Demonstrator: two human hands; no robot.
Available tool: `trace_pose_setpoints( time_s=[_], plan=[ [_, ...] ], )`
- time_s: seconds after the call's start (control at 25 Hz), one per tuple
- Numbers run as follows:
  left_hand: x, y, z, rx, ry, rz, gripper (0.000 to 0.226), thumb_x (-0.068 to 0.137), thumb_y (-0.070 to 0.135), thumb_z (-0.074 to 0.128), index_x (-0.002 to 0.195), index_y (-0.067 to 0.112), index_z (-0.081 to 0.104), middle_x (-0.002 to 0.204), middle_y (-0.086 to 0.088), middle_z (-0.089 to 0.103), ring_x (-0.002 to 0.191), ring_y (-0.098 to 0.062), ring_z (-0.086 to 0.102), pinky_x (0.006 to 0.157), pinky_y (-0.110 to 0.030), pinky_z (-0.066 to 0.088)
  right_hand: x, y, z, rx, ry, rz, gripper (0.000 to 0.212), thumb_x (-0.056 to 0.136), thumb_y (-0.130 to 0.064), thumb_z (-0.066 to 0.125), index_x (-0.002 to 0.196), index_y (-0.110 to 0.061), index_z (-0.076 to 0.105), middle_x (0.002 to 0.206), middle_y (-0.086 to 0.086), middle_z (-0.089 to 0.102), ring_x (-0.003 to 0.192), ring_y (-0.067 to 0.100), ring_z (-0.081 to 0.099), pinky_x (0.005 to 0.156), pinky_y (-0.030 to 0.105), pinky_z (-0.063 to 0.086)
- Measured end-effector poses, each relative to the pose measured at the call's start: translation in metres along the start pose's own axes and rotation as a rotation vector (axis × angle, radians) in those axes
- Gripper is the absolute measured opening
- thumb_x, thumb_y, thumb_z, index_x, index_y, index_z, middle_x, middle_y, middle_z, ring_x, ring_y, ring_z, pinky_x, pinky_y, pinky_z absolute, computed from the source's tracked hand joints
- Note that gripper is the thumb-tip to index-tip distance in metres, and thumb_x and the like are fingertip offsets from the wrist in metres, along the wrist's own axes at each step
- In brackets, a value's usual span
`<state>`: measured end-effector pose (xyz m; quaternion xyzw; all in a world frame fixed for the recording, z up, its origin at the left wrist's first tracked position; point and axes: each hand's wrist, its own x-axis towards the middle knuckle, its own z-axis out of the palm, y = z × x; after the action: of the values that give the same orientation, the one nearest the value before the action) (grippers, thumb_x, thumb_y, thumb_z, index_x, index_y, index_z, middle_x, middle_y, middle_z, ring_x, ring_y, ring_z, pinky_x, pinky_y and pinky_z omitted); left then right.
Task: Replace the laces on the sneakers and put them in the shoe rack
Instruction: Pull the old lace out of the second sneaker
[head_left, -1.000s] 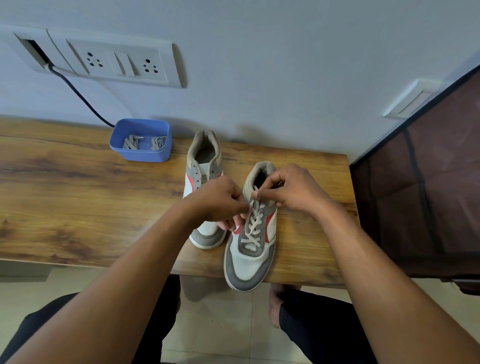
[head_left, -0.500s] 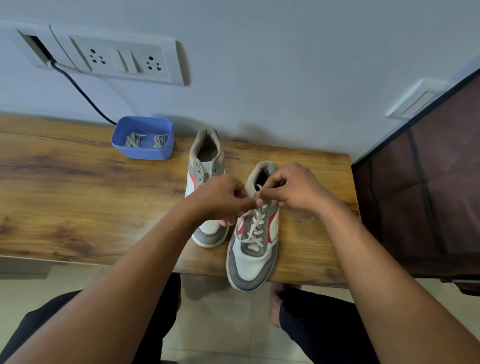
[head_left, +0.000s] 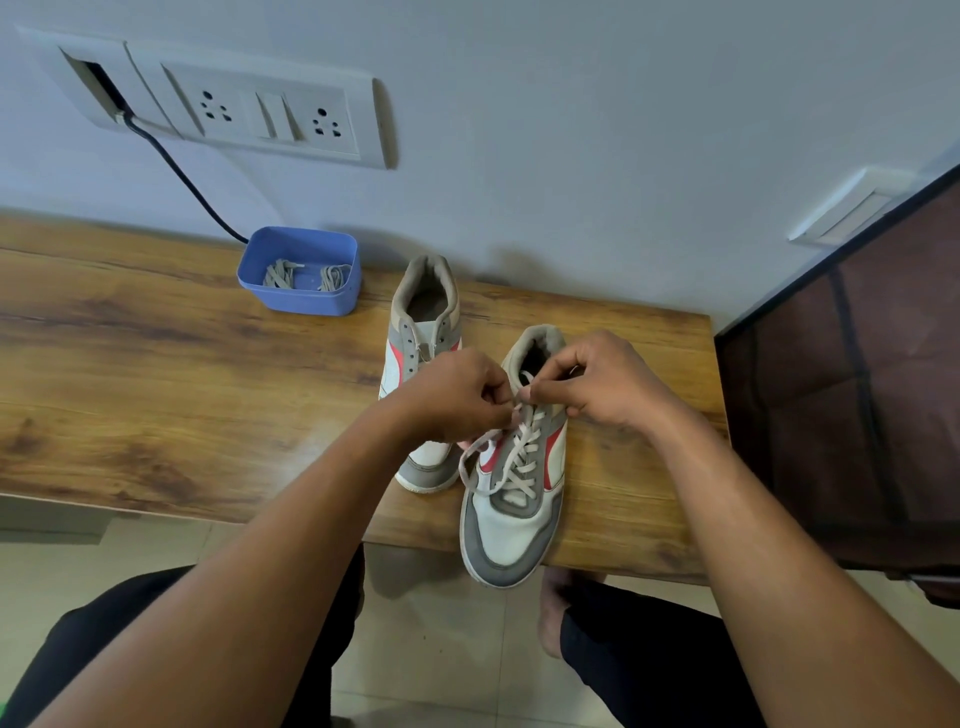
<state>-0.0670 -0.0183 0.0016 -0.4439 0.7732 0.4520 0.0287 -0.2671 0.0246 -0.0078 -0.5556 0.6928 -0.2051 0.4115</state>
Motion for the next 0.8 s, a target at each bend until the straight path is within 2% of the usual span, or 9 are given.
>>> trace_pose_setpoints(
  time_s=[0.12,0.2,0.28,0.4,0.48,0.56,0.64,0.72,0.8],
  plan=[
    [-0.008,-0.003,-0.016,-0.042,-0.187,-0.038,0.012,0.09,0.016,0.077,0.088,0.005,0.073,0.079,-0.006,0.074,0.066,-0.014,0.073,0.066,-0.029,0.062,-0.001,0.0,0.001,0.001,-0.004,-0.009,0.007,0.079,-0.025,0.091,0.077,-0.024,0.085,0.061,-0.015,0.07,0.054,-0.005,0.06,0.061,0.024,0.047],
    [-0.011,-0.007,-0.022,0.007,-0.201,-0.072,0.013,0.089,0.017,0.077,0.087,0.004,0.073,0.075,-0.004,0.074,0.062,-0.012,0.072,0.065,-0.027,0.061,-0.003,-0.001,-0.001,-0.001,-0.024,-0.012,0.007,0.08,-0.026,0.091,0.077,-0.024,0.085,0.061,-0.015,0.07,0.054,-0.005,0.06,0.059,0.02,0.047],
    [-0.014,-0.006,-0.025,0.067,-0.254,-0.109,0.016,0.09,0.02,0.077,0.09,0.004,0.074,0.078,-0.005,0.076,0.066,-0.015,0.074,0.066,-0.027,0.062,-0.004,-0.002,-0.004,0.036,-0.043,0.003,0.007,0.081,-0.027,0.09,0.078,-0.024,0.085,0.069,-0.009,0.075,0.063,-0.001,0.064,0.061,0.023,0.055],
    [-0.021,-0.001,-0.03,0.059,-0.423,-0.199,0.022,0.093,0.027,0.074,0.087,0.005,0.074,0.079,-0.007,0.078,0.063,-0.02,0.074,0.06,-0.027,0.06,-0.01,-0.003,-0.014,0.172,0.09,0.067,0.008,0.086,-0.024,0.086,0.08,-0.02,0.083,0.075,0.001,0.077,0.071,0.014,0.071,0.068,0.033,0.065],
    [-0.02,0.0,-0.032,0.108,-0.265,-0.133,0.023,0.094,0.031,0.073,0.082,0.01,0.074,0.074,-0.002,0.077,0.058,-0.014,0.072,0.054,-0.023,0.055,-0.017,-0.001,-0.02,0.142,0.152,0.119,0.012,0.088,-0.025,0.085,0.081,-0.016,0.08,0.071,0.002,0.076,0.066,0.015,0.071,0.068,0.035,0.063],
    [-0.014,0.002,-0.029,0.257,0.098,0.046,0.014,0.09,0.032,0.076,0.085,0.019,0.074,0.075,0.007,0.073,0.067,-0.007,0.068,0.058,-0.02,0.049,-0.028,0.0,-0.019,0.062,0.06,0.213,0.015,0.086,-0.027,0.086,0.083,-0.014,0.079,0.072,0.001,0.078,0.067,0.013,0.071,0.068,0.033,0.062],
    [-0.009,0.005,-0.023,0.265,0.299,0.201,0.012,0.084,0.025,0.078,0.093,0.028,0.073,0.086,0.016,0.068,0.078,-0.002,0.063,0.066,-0.024,0.047,-0.036,0.0,-0.011,-0.036,-0.048,0.264,0.016,0.081,-0.025,0.091,0.084,-0.016,0.078,0.074,0.0,0.077,0.07,0.011,0.071,0.071,0.035,0.062],
    [-0.002,0.001,-0.016,0.2,0.274,0.295,0.034,0.08,0.011,0.076,0.106,0.033,0.071,0.098,0.019,0.066,0.083,0.001,0.059,0.074,-0.029,0.051,-0.039,-0.004,-0.003,-0.118,-0.038,0.204,0.026,0.074,-0.019,0.095,0.088,-0.022,0.073,0.076,-0.003,0.075,0.069,0.01,0.069,0.07,0.034,0.06],
    [0.001,-0.001,-0.01,0.223,0.205,0.306,0.046,0.078,0.007,0.076,0.114,0.035,0.07,0.103,0.017,0.064,0.084,0.0,0.057,0.077,-0.035,0.055,-0.039,-0.007,0.002,-0.158,-0.011,0.109,0.046,0.07,-0.012,0.096,0.099,-0.03,0.065,0.081,-0.004,0.072,0.071,0.009,0.068,0.07,0.033,0.057]
  ],
)
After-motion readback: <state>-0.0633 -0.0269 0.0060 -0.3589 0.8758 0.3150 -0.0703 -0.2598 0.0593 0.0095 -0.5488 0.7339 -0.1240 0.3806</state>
